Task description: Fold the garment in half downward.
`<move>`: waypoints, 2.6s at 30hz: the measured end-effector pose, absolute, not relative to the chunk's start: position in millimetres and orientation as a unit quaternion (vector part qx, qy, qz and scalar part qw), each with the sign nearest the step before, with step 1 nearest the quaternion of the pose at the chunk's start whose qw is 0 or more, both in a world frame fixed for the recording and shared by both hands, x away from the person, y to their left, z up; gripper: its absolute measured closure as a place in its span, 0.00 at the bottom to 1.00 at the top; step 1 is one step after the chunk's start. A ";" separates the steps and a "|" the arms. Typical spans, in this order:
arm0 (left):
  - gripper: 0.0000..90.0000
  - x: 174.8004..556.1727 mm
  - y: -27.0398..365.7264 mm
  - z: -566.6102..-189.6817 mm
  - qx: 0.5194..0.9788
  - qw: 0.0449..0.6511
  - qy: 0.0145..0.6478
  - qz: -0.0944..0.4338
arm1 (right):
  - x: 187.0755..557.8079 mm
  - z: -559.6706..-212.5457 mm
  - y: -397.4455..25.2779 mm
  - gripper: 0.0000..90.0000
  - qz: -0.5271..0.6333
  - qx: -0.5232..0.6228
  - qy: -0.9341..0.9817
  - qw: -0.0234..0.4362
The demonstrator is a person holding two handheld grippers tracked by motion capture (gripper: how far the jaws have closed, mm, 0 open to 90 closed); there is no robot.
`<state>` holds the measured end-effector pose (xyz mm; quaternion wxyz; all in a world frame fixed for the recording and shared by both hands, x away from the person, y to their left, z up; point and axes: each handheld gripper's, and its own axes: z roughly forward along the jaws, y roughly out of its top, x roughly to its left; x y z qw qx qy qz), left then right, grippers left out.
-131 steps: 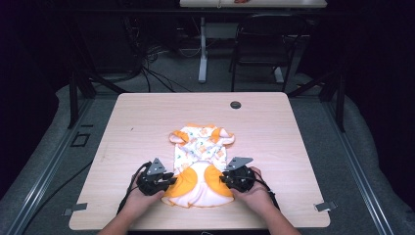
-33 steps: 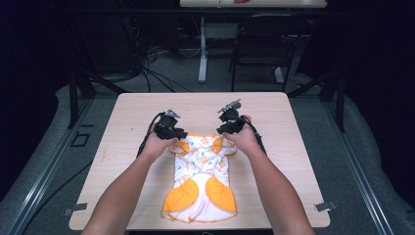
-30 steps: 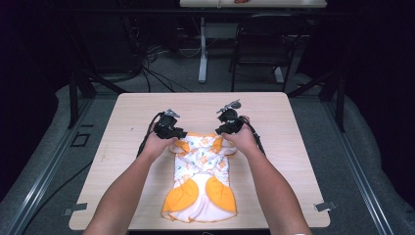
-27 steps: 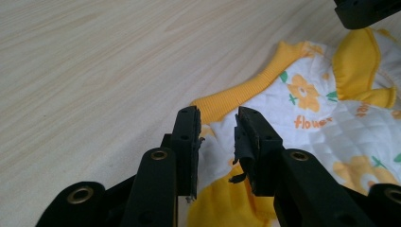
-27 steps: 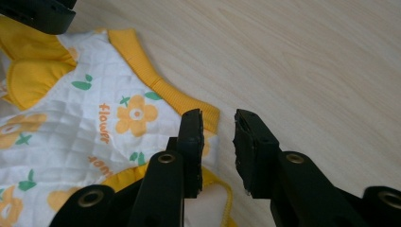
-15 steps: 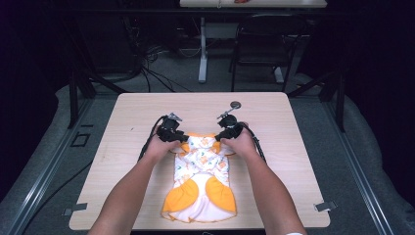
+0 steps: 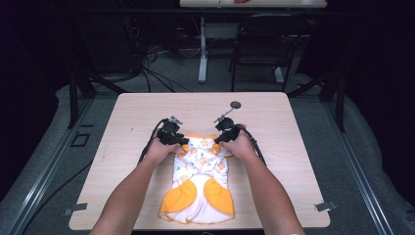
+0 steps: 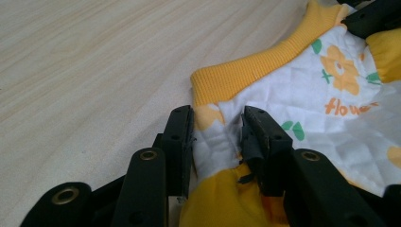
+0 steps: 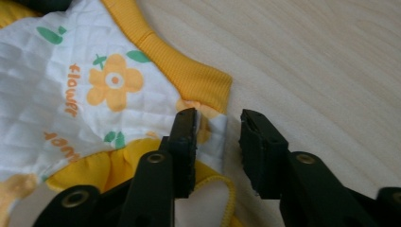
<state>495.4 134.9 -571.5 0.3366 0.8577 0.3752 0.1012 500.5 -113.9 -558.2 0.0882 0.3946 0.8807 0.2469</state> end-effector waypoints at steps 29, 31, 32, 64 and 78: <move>0.96 489.9 132.6 -555.5 0.858 0.324 0.385 0.102 | 489.4 -549.0 -113.1 0.96 0.274 0.386 0.875 0.107; 0.96 489.7 132.8 -552.7 0.857 0.326 0.385 0.104 | 488.8 -546.6 -113.7 0.96 0.276 0.384 0.874 0.108; 0.96 489.8 133.4 -548.9 0.857 0.329 0.383 0.104 | 487.8 -543.6 -115.0 0.96 0.290 0.387 0.869 0.107; 0.96 485.4 149.2 -487.1 0.839 0.374 0.370 0.141 | 484.1 -474.0 -110.2 0.96 0.314 0.347 0.870 0.153; 0.96 482.7 149.8 -466.4 0.837 0.390 0.352 0.152 | 478.6 -460.6 -117.2 0.96 0.331 0.334 0.867 0.164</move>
